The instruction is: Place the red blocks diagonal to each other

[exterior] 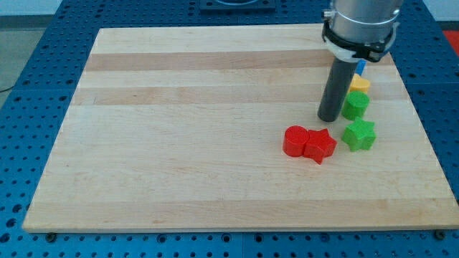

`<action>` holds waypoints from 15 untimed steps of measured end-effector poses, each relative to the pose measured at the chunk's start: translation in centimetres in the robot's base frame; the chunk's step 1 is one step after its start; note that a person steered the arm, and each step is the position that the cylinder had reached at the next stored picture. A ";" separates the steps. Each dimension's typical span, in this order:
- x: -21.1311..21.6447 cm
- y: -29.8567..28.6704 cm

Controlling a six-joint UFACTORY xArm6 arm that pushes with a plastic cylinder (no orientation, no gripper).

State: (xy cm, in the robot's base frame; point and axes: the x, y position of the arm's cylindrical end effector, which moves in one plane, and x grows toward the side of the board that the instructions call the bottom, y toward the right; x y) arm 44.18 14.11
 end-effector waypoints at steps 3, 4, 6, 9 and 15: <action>0.1 -2.4; 0.1 -2.5; 0.1 -3.2; 4.4 -3.9; 6.7 -4.2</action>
State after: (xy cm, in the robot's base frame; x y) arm 50.90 9.89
